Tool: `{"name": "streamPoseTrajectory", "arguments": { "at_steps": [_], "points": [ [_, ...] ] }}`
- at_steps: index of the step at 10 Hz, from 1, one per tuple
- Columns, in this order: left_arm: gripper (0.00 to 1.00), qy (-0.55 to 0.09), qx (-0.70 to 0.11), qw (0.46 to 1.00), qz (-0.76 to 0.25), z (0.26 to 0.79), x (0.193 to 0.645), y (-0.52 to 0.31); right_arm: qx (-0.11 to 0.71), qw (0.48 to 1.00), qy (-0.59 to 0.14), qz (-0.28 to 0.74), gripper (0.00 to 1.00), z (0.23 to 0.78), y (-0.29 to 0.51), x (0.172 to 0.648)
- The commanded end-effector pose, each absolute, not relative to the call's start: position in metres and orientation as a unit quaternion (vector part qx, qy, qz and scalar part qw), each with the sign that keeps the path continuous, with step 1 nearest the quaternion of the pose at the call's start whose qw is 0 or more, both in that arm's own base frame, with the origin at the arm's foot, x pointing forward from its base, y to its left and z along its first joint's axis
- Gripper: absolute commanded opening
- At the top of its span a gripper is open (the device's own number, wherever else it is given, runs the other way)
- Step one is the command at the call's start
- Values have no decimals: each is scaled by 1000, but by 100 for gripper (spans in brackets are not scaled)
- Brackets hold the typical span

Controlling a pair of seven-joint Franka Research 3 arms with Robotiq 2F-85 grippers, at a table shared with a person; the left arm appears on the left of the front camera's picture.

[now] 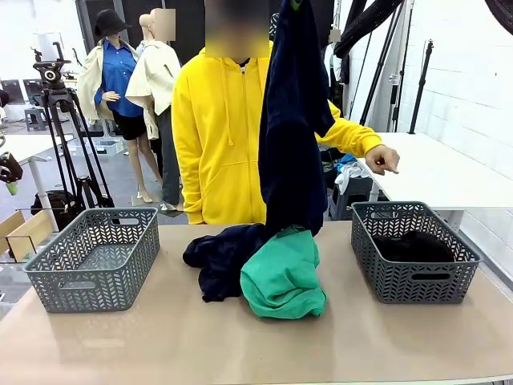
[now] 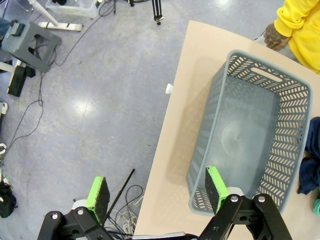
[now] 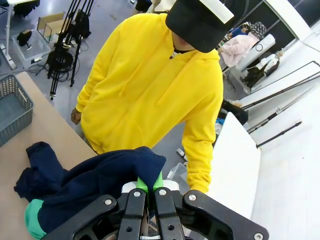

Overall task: Sort the tops and bottoms.
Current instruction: Sort the clothes according to human instructions.

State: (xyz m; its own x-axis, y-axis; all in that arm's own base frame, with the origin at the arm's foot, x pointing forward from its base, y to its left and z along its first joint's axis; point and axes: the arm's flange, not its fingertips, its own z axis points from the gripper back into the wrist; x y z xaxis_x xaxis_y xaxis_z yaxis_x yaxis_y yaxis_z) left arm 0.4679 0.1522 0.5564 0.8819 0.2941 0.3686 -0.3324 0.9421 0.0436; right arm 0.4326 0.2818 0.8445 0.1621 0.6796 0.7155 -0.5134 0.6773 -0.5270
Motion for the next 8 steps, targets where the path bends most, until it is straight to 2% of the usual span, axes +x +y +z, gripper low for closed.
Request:
{"name": "streamPoseTrajectory", "arguments": {
  "at_steps": [1, 8],
  "points": [
    [100, -180, 59, 968, 161, 558, 466, 153, -80, 757, -514, 395, 0, 845, 279, 428],
    [100, -180, 59, 968, 161, 558, 466, 153, -80, 757, -514, 395, 0, 845, 279, 428]
  ]
}}
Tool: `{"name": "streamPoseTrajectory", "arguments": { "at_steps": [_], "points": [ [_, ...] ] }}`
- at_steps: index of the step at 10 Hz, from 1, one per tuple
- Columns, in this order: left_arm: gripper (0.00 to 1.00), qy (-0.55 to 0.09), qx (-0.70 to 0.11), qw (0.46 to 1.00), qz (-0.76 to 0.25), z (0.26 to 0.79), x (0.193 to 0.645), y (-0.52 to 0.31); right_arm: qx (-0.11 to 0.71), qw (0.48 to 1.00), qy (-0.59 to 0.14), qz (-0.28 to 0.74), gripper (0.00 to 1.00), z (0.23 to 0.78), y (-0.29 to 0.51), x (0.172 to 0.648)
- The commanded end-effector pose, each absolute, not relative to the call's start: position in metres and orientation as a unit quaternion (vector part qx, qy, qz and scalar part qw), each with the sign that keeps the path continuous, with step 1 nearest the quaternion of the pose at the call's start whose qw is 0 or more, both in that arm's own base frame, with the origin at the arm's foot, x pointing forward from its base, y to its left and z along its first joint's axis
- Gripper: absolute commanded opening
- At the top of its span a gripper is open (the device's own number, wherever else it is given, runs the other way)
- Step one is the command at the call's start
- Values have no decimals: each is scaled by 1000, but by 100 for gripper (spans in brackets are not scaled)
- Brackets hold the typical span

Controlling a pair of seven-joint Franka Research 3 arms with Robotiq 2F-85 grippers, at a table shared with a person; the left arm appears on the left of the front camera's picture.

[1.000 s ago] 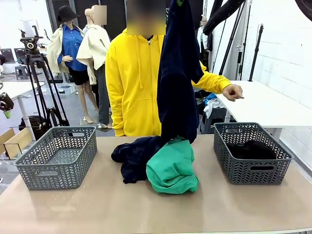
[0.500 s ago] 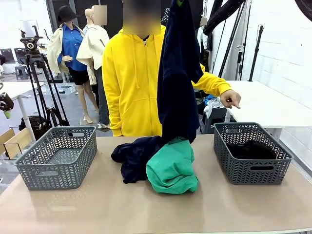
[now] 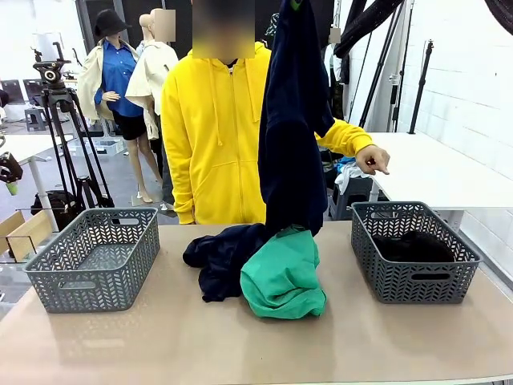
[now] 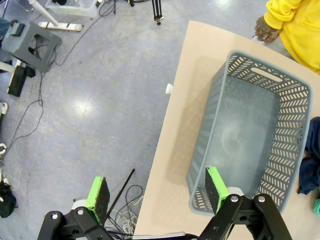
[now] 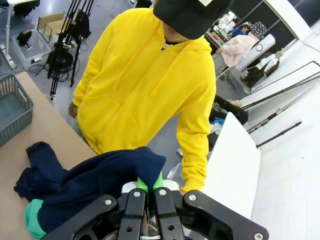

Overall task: Sort the tops and bottoms.
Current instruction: Sort the clothes according to human instructions.

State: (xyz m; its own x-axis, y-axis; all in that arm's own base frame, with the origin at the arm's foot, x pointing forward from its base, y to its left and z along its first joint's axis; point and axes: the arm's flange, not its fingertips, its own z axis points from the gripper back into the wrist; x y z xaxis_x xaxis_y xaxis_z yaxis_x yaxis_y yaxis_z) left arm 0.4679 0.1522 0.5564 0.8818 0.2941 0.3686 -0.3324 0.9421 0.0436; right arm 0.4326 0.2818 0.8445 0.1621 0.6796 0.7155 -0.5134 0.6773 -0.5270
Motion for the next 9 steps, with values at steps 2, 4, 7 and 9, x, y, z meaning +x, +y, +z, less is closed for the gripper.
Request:
{"name": "streamPoseTrajectory", "arguments": {
  "at_steps": [2, 4, 7, 9],
  "points": [
    [100, -180, 59, 968, 161, 558, 466, 153, -80, 757, -514, 395, 0, 845, 279, 428],
    [100, -180, 59, 968, 161, 558, 466, 153, -80, 757, -514, 395, 0, 845, 279, 428],
    [100, -180, 59, 968, 161, 558, 466, 153, -81, 758, -514, 393, 0, 845, 282, 433],
    [100, -180, 59, 968, 161, 558, 466, 153, -116, 755, -543, 349, 0, 882, 240, 429]
  ]
}}
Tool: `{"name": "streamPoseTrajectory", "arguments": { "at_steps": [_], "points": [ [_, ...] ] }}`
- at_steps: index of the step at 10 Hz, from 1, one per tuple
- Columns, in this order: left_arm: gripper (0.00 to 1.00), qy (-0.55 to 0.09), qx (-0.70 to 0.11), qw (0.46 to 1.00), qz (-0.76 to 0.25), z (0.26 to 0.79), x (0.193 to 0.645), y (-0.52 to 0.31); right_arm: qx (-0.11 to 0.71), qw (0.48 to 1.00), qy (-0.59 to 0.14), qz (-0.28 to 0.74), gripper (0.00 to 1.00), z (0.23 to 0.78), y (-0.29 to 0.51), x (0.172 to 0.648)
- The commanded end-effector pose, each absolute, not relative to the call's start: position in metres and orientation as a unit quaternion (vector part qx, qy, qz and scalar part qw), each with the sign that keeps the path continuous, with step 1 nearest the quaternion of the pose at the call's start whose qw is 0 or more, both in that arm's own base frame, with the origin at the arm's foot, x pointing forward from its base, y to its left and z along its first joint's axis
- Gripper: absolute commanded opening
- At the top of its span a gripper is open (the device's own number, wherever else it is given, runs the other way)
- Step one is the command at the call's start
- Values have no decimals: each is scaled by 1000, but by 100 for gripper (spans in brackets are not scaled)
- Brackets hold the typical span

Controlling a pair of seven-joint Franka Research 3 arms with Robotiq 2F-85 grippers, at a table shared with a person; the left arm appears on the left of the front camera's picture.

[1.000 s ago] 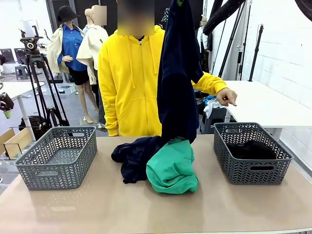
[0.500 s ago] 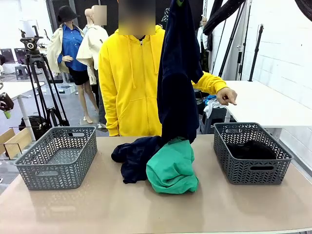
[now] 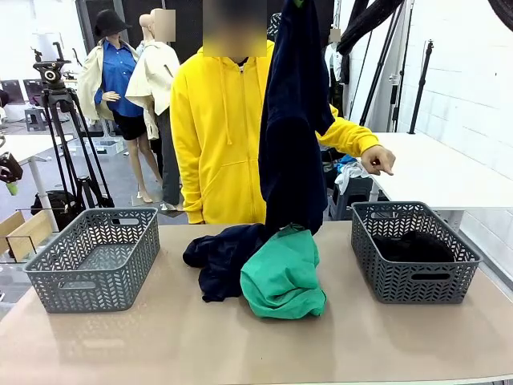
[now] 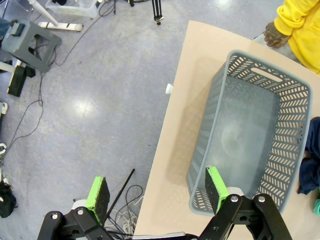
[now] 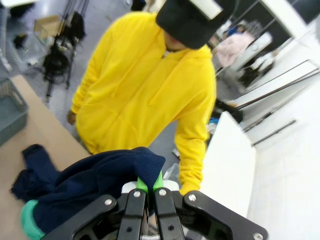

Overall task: Sort the tops and bottoms.
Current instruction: Sort the clothes according to human instructions.

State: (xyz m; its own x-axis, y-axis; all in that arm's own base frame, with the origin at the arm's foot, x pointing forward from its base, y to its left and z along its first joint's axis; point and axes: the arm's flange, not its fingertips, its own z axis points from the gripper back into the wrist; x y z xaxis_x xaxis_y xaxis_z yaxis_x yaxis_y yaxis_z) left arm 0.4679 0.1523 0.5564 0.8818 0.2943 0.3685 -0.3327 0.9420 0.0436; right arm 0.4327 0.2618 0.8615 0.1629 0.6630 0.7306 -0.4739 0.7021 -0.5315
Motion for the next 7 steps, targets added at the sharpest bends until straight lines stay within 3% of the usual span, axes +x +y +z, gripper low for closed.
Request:
{"name": "streamPoseTrajectory", "arguments": {
  "at_steps": [1, 4, 7],
  "points": [
    [100, -180, 59, 968, 161, 558, 466, 153, -145, 749, -563, 319, 0, 901, 216, 426],
    [100, -180, 59, 968, 161, 558, 466, 153, -195, 762, -561, 259, 0, 921, 149, 415],
    [100, -180, 59, 968, 161, 558, 466, 153, -219, 788, -530, 224, 0, 886, 103, 411]
  ]
}}
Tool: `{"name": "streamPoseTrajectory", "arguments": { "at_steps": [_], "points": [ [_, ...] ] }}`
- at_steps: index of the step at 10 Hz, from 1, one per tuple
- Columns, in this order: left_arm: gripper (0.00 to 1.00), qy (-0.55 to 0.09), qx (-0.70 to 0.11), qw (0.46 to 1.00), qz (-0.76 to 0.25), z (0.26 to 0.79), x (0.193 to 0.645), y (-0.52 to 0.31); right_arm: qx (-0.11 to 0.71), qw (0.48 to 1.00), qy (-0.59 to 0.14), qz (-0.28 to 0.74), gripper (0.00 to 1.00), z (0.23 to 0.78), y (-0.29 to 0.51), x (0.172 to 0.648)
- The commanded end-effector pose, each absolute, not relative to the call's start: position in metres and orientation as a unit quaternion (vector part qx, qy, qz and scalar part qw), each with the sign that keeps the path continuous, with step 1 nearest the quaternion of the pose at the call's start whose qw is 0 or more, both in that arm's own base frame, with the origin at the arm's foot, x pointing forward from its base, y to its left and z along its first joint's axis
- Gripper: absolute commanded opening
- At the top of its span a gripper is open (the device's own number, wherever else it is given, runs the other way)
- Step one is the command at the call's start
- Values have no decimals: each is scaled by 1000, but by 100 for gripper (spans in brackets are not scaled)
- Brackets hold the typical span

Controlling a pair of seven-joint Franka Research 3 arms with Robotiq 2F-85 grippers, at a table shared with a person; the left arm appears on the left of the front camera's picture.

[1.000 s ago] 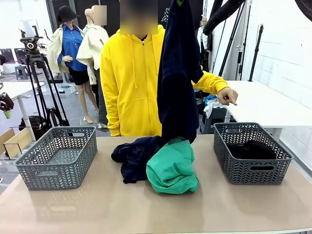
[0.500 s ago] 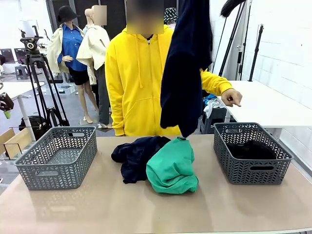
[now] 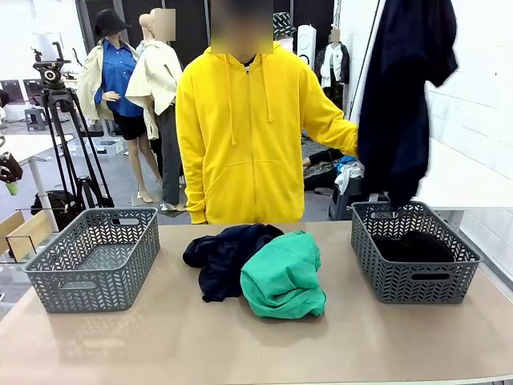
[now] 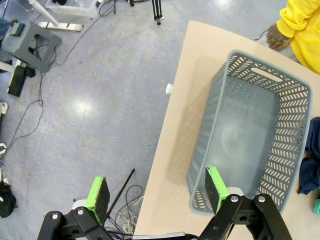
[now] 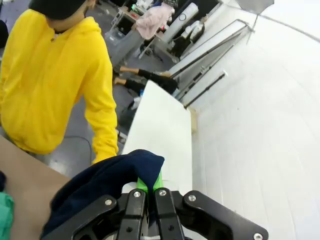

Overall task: Sort the tops and bottoms.
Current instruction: Sort the clothes according to human instructions.

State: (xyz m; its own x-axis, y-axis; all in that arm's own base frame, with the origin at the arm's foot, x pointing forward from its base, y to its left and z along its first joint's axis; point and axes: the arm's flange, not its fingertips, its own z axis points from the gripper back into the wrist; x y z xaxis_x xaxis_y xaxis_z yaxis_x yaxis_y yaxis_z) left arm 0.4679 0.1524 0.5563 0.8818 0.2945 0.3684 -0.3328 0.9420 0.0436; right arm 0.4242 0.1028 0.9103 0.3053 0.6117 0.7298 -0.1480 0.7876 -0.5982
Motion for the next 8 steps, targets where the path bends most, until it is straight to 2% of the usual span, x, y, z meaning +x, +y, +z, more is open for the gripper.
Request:
{"name": "streamPoseTrajectory", "arguments": {
  "at_steps": [1, 8],
  "points": [
    [100, -180, 59, 968, 161, 558, 466, 153, -206, 797, -526, 214, 0, 870, 91, 413],
    [100, -180, 59, 968, 161, 558, 466, 153, -204, 867, -430, 149, 0, 713, 50, 433]
  ]
}}
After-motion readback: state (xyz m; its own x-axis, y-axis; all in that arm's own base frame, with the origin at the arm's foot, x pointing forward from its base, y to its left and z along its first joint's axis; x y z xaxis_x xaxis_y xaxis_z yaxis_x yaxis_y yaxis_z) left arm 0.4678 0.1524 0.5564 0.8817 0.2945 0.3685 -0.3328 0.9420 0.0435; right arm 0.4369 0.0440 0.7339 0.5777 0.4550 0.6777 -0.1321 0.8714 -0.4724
